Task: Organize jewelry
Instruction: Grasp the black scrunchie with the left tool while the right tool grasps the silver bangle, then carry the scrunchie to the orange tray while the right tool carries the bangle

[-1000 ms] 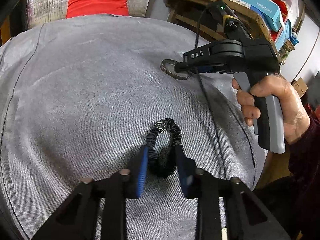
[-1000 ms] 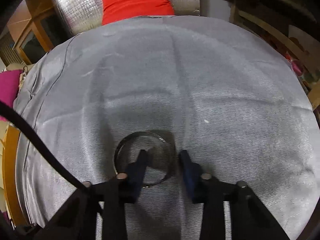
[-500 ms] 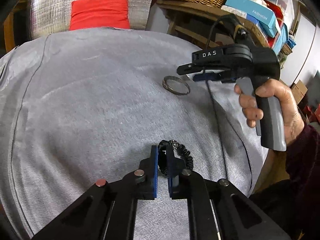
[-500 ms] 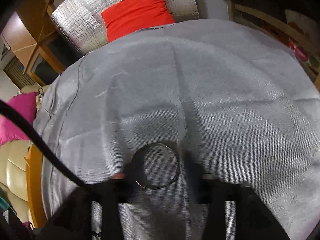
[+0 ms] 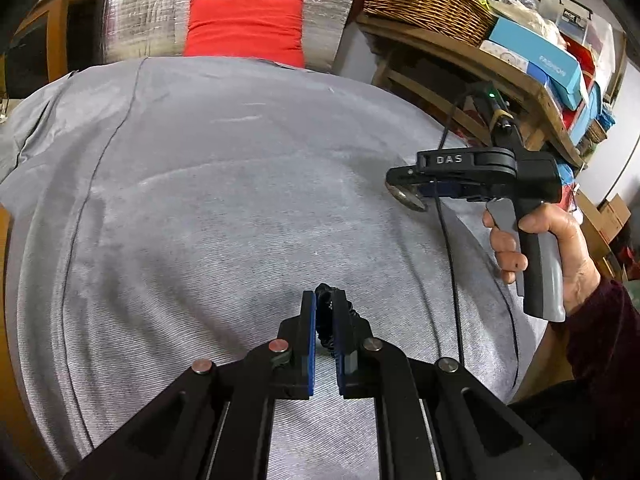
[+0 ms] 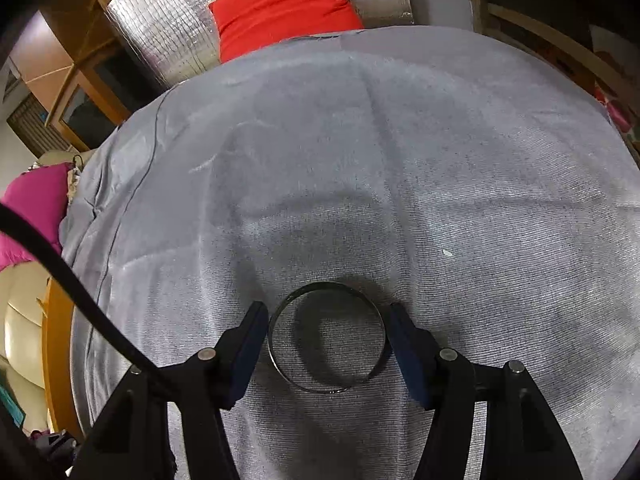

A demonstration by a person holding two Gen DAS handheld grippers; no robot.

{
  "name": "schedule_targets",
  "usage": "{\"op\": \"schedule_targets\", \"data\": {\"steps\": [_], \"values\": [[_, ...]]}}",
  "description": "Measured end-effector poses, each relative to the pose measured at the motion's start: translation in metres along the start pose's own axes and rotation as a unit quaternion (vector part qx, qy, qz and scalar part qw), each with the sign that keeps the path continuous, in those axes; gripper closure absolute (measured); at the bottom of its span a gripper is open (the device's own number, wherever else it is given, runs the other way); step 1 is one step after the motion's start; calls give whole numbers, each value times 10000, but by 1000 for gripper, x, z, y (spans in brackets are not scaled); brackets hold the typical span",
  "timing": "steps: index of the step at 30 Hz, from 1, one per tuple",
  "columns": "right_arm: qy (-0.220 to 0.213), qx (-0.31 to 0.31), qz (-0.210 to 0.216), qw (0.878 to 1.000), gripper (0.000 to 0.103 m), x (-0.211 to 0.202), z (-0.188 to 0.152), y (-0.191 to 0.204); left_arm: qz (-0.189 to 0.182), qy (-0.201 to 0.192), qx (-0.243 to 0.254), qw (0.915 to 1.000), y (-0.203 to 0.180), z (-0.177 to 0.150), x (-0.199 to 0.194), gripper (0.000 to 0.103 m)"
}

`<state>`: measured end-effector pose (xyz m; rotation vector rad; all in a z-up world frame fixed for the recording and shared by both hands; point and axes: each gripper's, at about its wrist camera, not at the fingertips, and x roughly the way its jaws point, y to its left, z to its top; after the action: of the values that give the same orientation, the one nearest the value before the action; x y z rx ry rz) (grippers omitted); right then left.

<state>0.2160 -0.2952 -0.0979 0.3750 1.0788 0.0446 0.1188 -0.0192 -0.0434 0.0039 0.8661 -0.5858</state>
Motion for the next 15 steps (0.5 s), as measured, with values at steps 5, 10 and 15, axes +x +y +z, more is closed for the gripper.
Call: {"op": "schedule_targets", "data": {"steps": [5, 10, 15], "values": [[149, -74, -32, 9999, 37, 8, -3, 3, 7, 19, -53, 10000, 4, 0, 3, 95], [79, -298, -300, 9991, 38, 9, -6, 16, 16, 27, -47, 10000, 3, 1, 5, 95], [21, -331, -220, 9992, 39, 5, -7, 25, 54, -1, -138, 9999, 4, 4, 6, 95]]}}
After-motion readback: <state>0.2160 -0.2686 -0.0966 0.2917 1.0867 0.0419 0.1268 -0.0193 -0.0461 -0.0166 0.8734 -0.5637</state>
